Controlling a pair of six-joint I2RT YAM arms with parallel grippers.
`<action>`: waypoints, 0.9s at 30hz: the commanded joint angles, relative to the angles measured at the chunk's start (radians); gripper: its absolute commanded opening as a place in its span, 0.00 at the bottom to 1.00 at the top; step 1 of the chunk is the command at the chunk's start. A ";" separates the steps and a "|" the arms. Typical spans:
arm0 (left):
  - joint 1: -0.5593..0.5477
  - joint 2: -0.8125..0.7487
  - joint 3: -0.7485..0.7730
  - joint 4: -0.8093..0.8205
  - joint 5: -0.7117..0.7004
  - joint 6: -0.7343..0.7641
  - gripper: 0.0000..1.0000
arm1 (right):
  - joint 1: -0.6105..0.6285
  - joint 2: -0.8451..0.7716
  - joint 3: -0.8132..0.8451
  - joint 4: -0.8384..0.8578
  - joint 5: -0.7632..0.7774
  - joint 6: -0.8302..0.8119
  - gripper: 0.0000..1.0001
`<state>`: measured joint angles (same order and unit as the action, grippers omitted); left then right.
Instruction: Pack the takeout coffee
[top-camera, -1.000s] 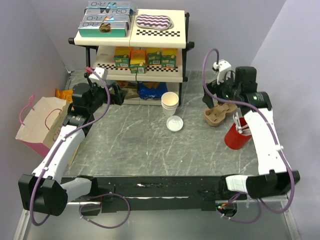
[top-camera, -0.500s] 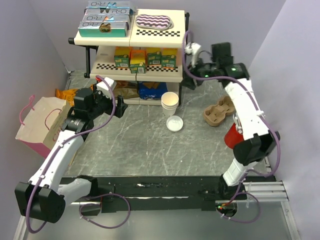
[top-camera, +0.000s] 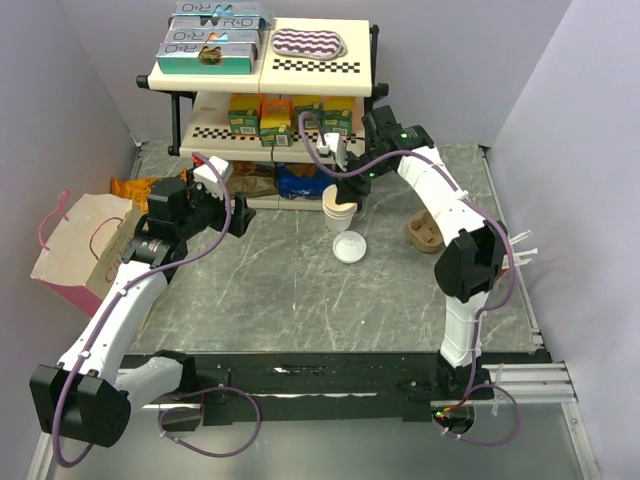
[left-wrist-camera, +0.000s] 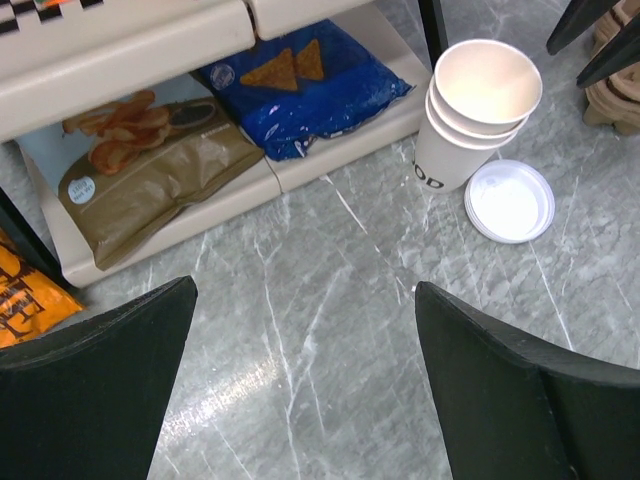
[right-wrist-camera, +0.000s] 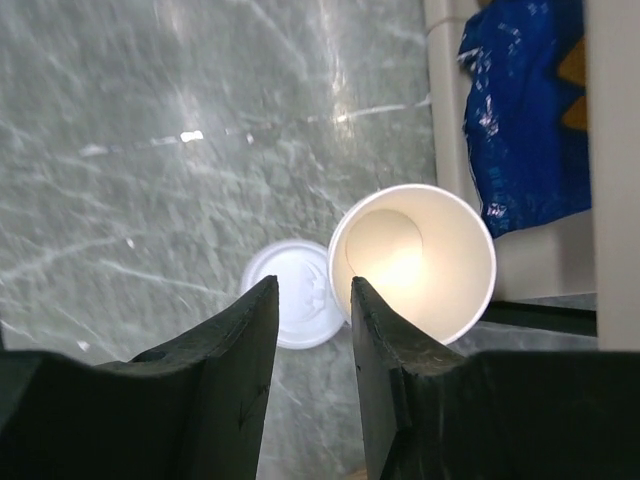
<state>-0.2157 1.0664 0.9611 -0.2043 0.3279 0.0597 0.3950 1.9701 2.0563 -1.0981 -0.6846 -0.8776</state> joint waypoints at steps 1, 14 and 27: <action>0.013 -0.023 -0.018 0.034 0.034 -0.003 0.97 | 0.019 0.016 0.031 -0.057 0.040 -0.161 0.43; 0.029 -0.003 -0.024 0.054 0.036 -0.006 0.97 | 0.051 0.104 0.025 -0.091 0.105 -0.262 0.40; 0.035 -0.011 -0.041 0.063 0.039 -0.012 0.97 | 0.058 0.122 -0.001 -0.089 0.146 -0.259 0.30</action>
<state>-0.1864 1.0641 0.9207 -0.1844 0.3435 0.0586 0.4427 2.0827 2.0560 -1.1755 -0.5522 -1.1095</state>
